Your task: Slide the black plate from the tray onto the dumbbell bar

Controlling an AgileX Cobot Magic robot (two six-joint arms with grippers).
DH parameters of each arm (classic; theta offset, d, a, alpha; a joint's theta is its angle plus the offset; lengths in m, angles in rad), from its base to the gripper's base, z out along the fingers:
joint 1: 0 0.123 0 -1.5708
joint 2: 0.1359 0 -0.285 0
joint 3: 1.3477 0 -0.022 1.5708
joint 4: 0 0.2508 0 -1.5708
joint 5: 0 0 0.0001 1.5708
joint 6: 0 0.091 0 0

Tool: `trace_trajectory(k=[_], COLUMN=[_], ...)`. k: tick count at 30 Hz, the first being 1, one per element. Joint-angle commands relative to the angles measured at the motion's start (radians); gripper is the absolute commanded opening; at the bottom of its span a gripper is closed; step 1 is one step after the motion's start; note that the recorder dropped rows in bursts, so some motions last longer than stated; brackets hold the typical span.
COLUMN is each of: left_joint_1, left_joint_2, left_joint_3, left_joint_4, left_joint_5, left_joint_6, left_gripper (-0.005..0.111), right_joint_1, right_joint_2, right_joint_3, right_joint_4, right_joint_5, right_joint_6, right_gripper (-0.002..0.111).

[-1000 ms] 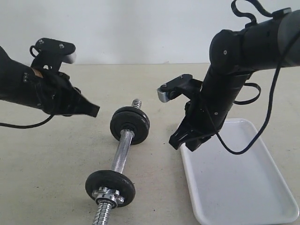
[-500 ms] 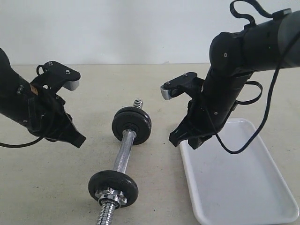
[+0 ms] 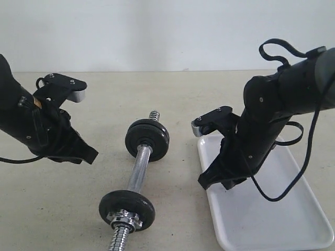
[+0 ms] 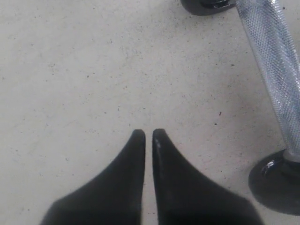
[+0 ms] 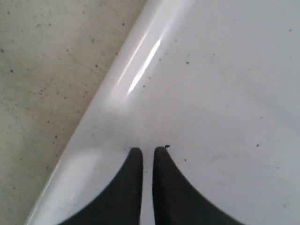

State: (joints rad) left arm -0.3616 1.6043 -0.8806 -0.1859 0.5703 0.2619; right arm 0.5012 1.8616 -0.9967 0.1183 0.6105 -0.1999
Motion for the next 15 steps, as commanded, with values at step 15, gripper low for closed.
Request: trace_trajectory(k=[15], left_joint_1=[0.002], left_joint_2=[-0.01], left_joint_3=[0.069], left_joint_4=[-0.197], left_joint_5=[-0.137], left_joint_6=[0.05], left_gripper=[0.004], right_joint_1=[-0.003], right_joint_2=[-0.184], right_joint_3=[0.007], right_joint_4=[-0.041], right_joint_5=[-0.056], right_joint_6=[0.008], right_gripper=[0.002])
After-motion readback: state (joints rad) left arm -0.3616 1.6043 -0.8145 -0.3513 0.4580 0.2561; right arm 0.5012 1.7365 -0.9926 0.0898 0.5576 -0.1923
